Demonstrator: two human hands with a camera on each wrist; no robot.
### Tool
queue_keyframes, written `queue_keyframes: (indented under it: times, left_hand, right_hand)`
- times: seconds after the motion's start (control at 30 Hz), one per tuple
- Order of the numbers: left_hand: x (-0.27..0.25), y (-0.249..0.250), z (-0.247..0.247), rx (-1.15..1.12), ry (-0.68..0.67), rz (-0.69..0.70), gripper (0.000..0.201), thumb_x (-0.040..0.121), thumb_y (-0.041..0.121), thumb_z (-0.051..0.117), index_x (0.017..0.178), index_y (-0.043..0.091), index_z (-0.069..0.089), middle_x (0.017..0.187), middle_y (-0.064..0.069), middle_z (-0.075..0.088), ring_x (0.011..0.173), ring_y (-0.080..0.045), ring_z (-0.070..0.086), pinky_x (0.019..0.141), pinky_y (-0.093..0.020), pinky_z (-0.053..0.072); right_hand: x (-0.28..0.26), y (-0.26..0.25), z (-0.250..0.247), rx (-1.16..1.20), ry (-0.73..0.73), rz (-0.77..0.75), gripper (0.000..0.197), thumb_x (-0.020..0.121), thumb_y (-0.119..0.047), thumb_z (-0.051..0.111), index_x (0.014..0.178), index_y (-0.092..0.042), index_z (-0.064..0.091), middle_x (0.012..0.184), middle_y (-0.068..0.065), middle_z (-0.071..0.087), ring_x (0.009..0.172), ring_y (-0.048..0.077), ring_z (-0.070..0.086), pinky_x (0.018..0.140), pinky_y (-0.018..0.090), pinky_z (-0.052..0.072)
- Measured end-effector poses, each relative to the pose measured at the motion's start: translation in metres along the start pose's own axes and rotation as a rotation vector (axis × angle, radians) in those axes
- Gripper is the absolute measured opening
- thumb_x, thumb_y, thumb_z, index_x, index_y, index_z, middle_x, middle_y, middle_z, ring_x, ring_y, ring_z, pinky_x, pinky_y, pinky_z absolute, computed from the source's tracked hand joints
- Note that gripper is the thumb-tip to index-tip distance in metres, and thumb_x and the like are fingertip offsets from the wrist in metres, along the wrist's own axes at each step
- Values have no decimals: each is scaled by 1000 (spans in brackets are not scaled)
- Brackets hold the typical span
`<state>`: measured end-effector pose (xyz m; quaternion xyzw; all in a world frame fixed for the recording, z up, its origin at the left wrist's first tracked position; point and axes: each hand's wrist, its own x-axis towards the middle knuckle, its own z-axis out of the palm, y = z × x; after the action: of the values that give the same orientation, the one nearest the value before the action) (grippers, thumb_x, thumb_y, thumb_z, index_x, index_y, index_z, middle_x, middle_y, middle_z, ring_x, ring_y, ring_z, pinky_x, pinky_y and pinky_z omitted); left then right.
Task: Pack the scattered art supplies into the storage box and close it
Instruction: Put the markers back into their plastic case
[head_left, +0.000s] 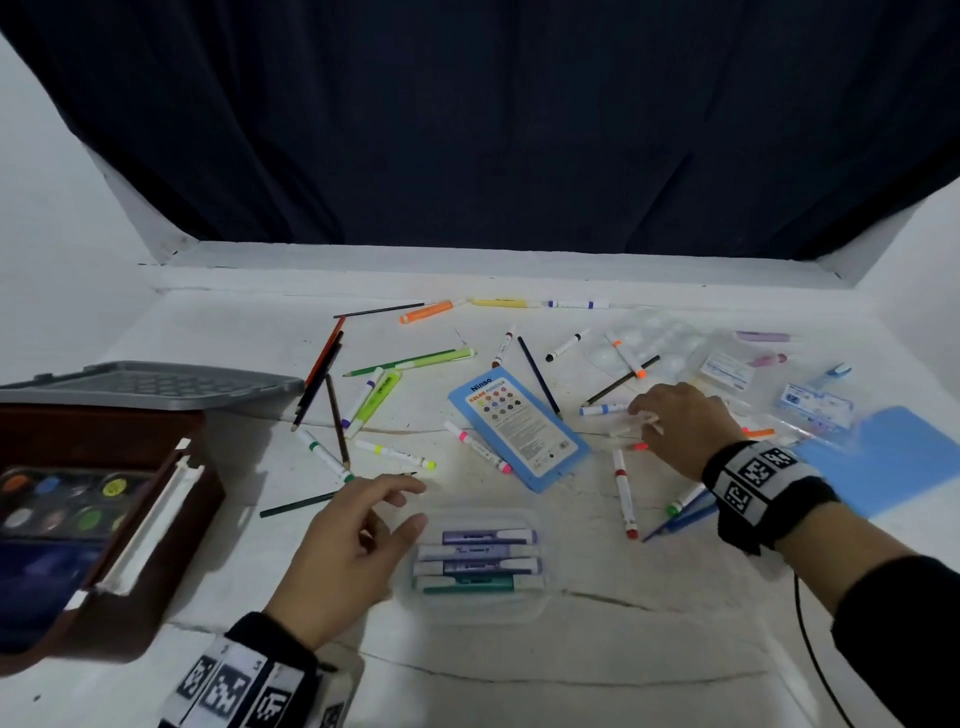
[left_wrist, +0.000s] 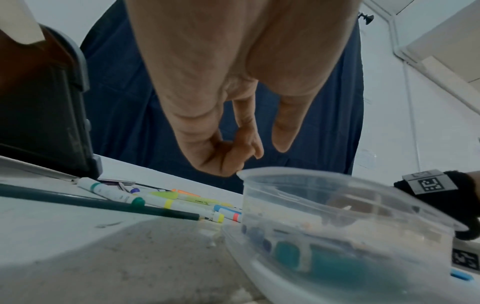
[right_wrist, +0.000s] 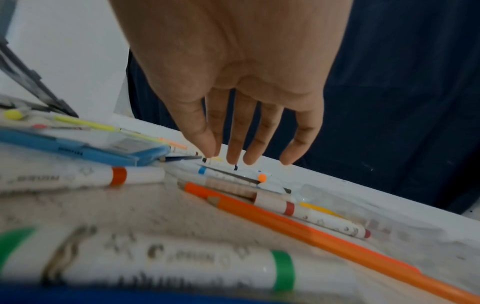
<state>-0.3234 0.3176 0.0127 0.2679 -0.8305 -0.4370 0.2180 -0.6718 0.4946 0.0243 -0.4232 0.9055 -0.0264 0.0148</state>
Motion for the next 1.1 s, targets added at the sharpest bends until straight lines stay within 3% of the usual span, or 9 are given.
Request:
queue_keyframes:
  times: [0.1, 0.23, 0.4, 0.57, 0.7, 0.83, 0.93, 1.0, 1.1]
  left_hand:
    - [-5, -2, -1, 65, 33, -28, 28, 90, 21, 71, 108, 42, 67, 102, 15, 66, 52, -11, 49, 57, -16, 46]
    - [-11, -1, -3, 143, 13, -20, 26, 90, 25, 70, 111, 41, 65, 109, 30, 65, 54, -16, 55, 62, -27, 51]
    - [-12, -1, -6, 165, 6, -20, 26, 91, 30, 69, 113, 42, 64, 108, 31, 65, 57, -16, 56, 61, -23, 49]
    - [-5, 1, -8, 182, -13, 1, 25, 90, 31, 69, 110, 45, 65, 102, 28, 66, 57, -15, 56, 57, -16, 44]
    - [13, 11, -15, 185, -40, 37, 22, 91, 32, 68, 108, 45, 65, 93, 18, 68, 57, -18, 54, 59, -17, 44]
    - [56, 16, -24, 327, -28, 93, 19, 90, 36, 66, 105, 46, 62, 84, 17, 67, 66, -12, 56, 62, -17, 44]
    - [102, 9, -24, 456, -21, 59, 26, 92, 31, 65, 117, 33, 63, 97, 8, 65, 75, -4, 55, 72, -24, 45]
    - [135, 0, -21, 574, -58, -29, 30, 94, 31, 61, 123, 29, 59, 110, -2, 62, 92, -16, 58, 82, -29, 47]
    - [175, -18, -14, 781, -181, -159, 37, 95, 33, 55, 131, 28, 51, 121, -9, 55, 112, -28, 56, 94, -37, 47]
  right_hand:
    - [2, 3, 7, -56, -63, -14, 34, 96, -22, 48, 128, -30, 55, 129, -4, 56, 118, 19, 50, 96, 39, 42]
    - [6, 4, 16, -161, -111, -47, 37, 97, -20, 45, 133, -29, 50, 133, -7, 50, 121, 18, 45, 97, 40, 41]
    - [14, -1, 18, -245, -113, -101, 30, 96, -21, 47, 125, -26, 53, 122, -3, 49, 114, 19, 46, 88, 39, 45]
    - [16, -1, 21, -236, -77, -137, 32, 91, -11, 51, 121, -24, 52, 117, 0, 48, 111, 23, 45, 80, 38, 43]
    - [9, -6, 14, 14, 190, -214, 21, 87, -6, 61, 106, -15, 59, 97, 6, 61, 95, 32, 57, 71, 41, 48]
    - [-8, -33, -12, 361, 305, -215, 8, 101, -17, 47, 107, -17, 52, 84, 4, 61, 76, 24, 56, 66, 41, 50]
    - [-24, -52, -25, 645, 325, -185, 10, 103, -21, 42, 111, -24, 47, 86, -3, 66, 75, 14, 61, 66, 33, 51]
    - [-36, -63, -31, 808, 316, -157, 13, 103, -18, 41, 112, -25, 47, 85, -6, 67, 73, 17, 62, 65, 33, 51]
    - [-54, -76, -37, 961, 319, -152, 12, 104, -24, 39, 111, -27, 49, 82, -5, 65, 73, 28, 61, 68, 46, 50]
